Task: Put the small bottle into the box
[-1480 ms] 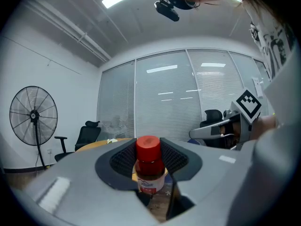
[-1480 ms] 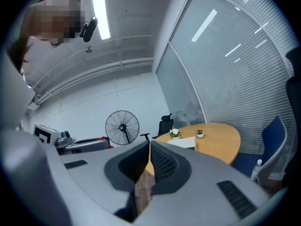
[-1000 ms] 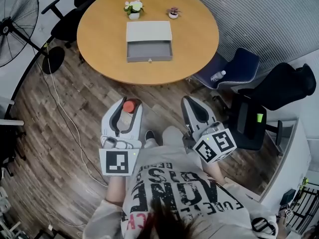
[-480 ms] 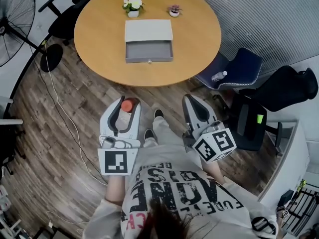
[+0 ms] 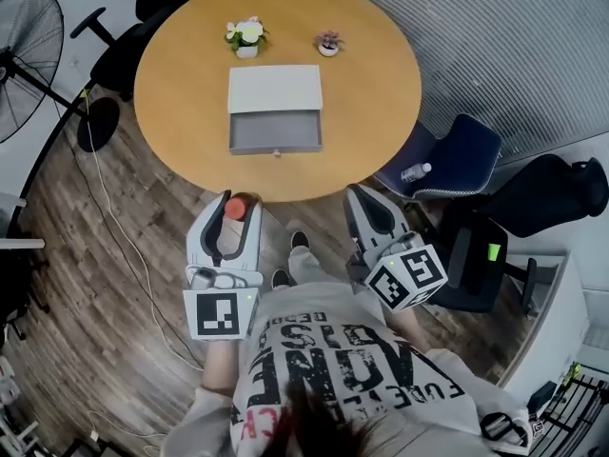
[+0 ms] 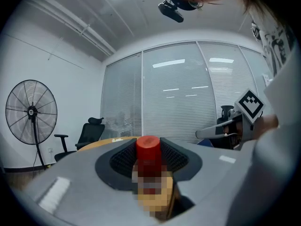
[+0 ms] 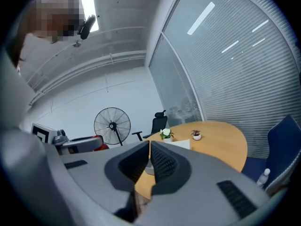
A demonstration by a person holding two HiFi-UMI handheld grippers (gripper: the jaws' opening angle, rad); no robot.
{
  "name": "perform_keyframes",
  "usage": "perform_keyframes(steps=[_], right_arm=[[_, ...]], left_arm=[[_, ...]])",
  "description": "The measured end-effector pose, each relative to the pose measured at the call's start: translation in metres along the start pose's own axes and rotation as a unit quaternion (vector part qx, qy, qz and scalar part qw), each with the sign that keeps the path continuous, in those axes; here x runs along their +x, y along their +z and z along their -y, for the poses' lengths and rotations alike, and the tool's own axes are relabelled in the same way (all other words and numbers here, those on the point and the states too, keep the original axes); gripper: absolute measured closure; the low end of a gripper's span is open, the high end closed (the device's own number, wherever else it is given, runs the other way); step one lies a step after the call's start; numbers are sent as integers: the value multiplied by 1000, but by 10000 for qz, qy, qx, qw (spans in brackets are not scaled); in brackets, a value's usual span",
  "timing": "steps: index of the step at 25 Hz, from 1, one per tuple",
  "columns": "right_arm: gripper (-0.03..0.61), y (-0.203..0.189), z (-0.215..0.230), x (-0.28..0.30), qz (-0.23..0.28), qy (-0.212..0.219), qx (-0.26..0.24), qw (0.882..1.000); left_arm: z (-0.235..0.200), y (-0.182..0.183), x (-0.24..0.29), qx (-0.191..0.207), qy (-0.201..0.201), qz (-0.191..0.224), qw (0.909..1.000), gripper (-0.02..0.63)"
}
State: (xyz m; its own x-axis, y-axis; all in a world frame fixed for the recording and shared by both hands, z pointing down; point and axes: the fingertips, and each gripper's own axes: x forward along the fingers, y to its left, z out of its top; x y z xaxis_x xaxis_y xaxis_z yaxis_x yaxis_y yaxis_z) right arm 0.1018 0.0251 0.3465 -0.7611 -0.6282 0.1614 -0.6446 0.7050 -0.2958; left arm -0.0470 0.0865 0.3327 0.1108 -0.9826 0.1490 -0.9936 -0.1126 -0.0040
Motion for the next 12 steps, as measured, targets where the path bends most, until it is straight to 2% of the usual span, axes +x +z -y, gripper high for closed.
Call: perform_keyframes(steps=[8, 12], right_arm=[[563, 15, 32, 37, -113, 292, -4, 9995], [563, 17, 43, 47, -159, 425, 1, 9990]], left_arm=[[-3, 6, 46, -18, 165, -12, 9999, 454], [-4, 12, 61, 155, 273, 118, 9994, 454]])
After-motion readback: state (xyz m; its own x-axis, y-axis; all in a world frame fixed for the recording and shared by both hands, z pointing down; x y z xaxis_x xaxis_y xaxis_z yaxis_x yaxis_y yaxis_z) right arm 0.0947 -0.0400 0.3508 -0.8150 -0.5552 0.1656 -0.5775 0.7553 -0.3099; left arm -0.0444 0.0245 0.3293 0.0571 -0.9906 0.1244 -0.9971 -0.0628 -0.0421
